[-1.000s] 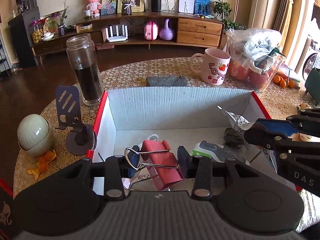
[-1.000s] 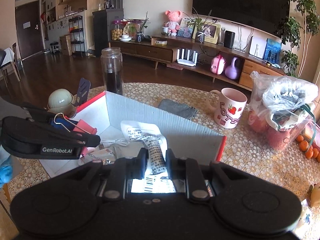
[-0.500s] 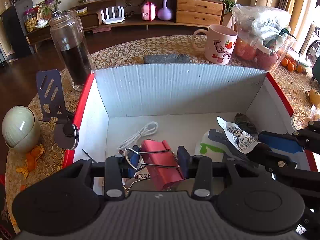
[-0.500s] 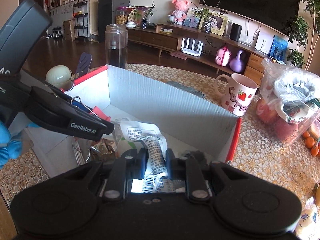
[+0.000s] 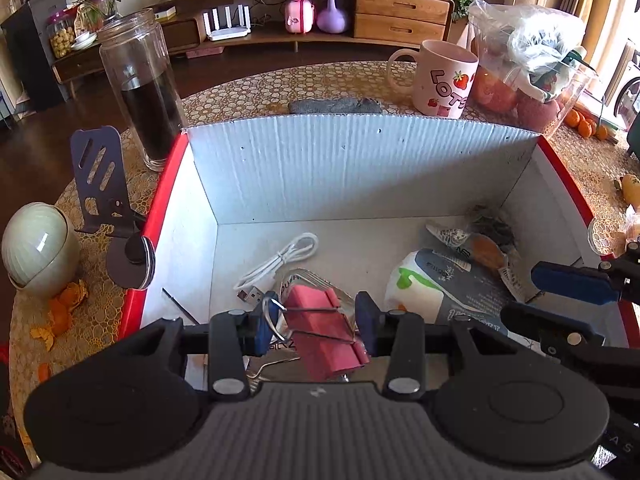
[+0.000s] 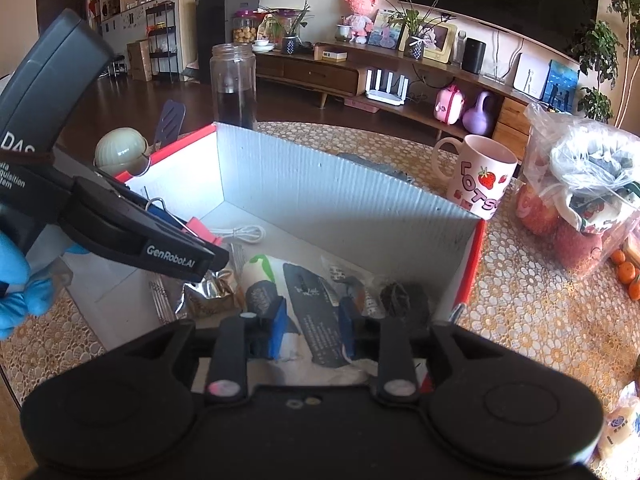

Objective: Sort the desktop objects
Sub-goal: 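Open left tool to drop the binder clip while right tool releases the receipt, then move both tools back from the red box to the remaining items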

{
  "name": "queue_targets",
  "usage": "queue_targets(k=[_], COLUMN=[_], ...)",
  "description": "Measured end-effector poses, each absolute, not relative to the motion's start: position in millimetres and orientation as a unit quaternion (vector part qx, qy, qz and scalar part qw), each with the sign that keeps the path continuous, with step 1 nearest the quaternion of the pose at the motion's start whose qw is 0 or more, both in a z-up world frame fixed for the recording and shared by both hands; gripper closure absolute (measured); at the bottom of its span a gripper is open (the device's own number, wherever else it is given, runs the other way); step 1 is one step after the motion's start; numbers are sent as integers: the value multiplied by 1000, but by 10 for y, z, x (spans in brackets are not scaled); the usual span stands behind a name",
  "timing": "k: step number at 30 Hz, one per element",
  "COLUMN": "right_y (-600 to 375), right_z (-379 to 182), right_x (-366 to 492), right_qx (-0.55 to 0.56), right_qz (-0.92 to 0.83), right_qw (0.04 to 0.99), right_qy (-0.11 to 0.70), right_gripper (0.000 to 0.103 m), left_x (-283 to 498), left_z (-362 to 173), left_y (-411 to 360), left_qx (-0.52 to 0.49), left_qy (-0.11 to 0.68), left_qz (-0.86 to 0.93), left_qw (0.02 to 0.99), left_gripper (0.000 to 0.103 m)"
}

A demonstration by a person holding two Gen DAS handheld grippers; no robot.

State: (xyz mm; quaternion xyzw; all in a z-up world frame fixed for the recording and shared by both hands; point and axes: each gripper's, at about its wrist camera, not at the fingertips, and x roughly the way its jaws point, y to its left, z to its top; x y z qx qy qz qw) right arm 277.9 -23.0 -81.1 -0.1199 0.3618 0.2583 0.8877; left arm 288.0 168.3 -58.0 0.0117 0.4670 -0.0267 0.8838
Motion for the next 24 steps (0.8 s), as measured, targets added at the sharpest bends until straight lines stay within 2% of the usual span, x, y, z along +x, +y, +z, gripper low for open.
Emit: queue_targets(k=[5,12,15,24], right_y=[-313,-454,-507,-673], right_z=[-787,-675,-616,-447], right_x=[2750,2635,2571,2393], right_qx=[-103,-90,-87,-73], right_qz=[266,276,280,293], right_qw=[887,891,894,898], right_qy=[364,349,340,321], right_gripper=[66,45,37,31], left_x=[2824,2629,2516,2148], left_z=[-498,-339,-253,25], left_y=[1693,1626,1604,1526], left_qx=[2,2,-2,-1], left_qy=[456,432,420,383], left_qz=[-25,-32,-38,-34], left_qw=[890,901,907,923], left_gripper=[59,49,47,46])
